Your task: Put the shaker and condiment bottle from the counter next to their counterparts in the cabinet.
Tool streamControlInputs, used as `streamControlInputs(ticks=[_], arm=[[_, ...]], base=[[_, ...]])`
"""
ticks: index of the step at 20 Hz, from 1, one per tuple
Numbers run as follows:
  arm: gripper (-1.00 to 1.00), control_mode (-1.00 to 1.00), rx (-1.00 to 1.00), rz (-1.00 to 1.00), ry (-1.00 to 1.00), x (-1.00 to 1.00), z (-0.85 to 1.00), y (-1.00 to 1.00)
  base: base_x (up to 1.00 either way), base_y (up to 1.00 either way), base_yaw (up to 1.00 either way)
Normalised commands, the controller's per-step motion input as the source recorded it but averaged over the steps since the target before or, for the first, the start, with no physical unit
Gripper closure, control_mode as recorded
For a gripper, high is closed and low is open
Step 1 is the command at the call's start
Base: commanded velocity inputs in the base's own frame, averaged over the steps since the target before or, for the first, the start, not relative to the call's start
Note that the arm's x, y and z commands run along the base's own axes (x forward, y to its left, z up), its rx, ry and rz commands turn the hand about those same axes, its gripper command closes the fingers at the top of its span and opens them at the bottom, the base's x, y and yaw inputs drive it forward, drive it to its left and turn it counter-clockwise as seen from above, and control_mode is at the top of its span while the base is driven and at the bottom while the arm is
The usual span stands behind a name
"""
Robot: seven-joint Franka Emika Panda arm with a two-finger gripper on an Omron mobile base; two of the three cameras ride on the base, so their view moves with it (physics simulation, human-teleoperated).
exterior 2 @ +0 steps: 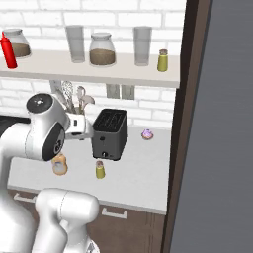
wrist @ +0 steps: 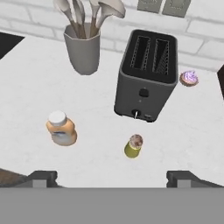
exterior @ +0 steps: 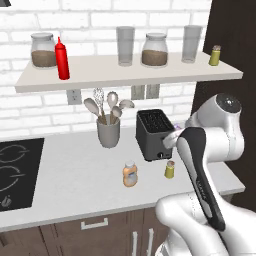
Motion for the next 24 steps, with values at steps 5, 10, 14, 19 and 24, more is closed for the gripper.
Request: streamControlInputs(ticks=[5, 10, 14, 19, 24], arm=[[-1.00, -1.00, 0.00, 0.15, -0.02, -0.34, -0.15, -0.18], [-1.00, -1.00, 0.00, 0.13, -0.09, -0.21, -0.01, -0.24], [-1.00, -1.00, 0.00, 0.07, 0.00, 0.00, -0.09, -0.26], [-1.00, -1.00, 0.00, 0.00, -0.02, -0.13, -0.30, -0.26], [-1.00, -1.00, 0.00, 0.00, -0.13, -0.31, -0.50, -0.28]], base=[[0.00, 0.00, 0.00], [0.00, 0.00, 0.00], [0.00, 0.00, 0.00], [0.00, 0.00, 0.00], [0.00, 0.00, 0.00]])
